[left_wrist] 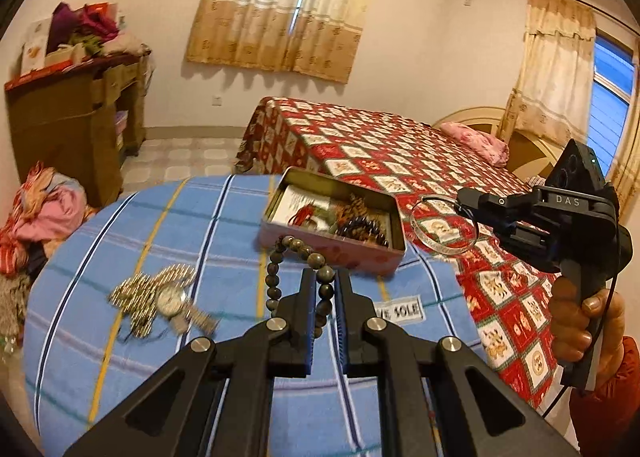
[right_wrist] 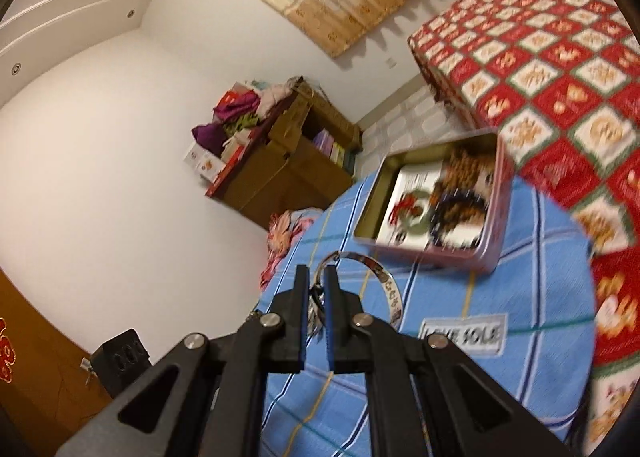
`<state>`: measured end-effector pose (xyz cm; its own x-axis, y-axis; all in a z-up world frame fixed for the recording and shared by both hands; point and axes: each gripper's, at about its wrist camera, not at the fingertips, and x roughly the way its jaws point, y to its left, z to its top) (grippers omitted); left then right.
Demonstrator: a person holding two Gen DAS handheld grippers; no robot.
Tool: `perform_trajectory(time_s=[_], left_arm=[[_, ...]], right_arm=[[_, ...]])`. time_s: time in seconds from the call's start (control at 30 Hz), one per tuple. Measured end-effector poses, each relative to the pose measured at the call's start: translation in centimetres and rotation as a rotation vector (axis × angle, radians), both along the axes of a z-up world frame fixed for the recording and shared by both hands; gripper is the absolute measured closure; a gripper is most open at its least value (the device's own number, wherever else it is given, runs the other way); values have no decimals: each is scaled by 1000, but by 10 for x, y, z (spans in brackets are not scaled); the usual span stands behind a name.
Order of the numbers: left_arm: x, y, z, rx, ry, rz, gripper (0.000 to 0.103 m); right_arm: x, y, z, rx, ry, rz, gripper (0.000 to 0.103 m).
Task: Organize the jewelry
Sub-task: 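Carry the bracelet and watch bundle over the pink tin with both tools, then open both tools to drop the items into the pink tin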
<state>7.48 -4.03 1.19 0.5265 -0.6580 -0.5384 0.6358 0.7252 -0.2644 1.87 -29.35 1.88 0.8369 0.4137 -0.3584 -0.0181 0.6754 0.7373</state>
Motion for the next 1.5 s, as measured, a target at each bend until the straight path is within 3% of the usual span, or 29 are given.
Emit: perform_trajectory(time_s=[0.27, 0.5, 0.7, 1.0, 1.13, 1.17, 1.23, 1.3, 1.4, 1.5], left_arm=[[50, -49, 3, 5, -27, -37, 95], [101, -101, -9, 15, -31, -71, 95], [129, -131, -36, 86, -16, -82, 95], [148, -156, -62, 213, -10, -57, 95], [149, -156, -62, 253, -1, -29, 93], [147, -152, -59, 246, 10, -27, 90], [140, -139, -48, 226, 15, -3, 62], [131, -124, -38, 194, -8, 30, 44], [105, -94, -23, 165, -46, 57, 38], [77, -64, -19, 184, -64, 98, 37]], right_arm=[[41, -40, -4, -30, 15, -65, 94], [86, -62, -33, -76, 69, -90, 94], [110, -58, -55, -181, 116, -73, 94], [118, -46, -74, -238, 143, -53, 94], [111, -46, -70, -205, 118, -46, 87], [106, -46, -64, -205, 100, -45, 85], [96, -46, -51, -218, 71, -65, 77], [81, -45, -33, -239, 33, -100, 71], [54, -44, -11, -267, -17, -160, 57], [31, -36, -1, -272, -28, -192, 55]])
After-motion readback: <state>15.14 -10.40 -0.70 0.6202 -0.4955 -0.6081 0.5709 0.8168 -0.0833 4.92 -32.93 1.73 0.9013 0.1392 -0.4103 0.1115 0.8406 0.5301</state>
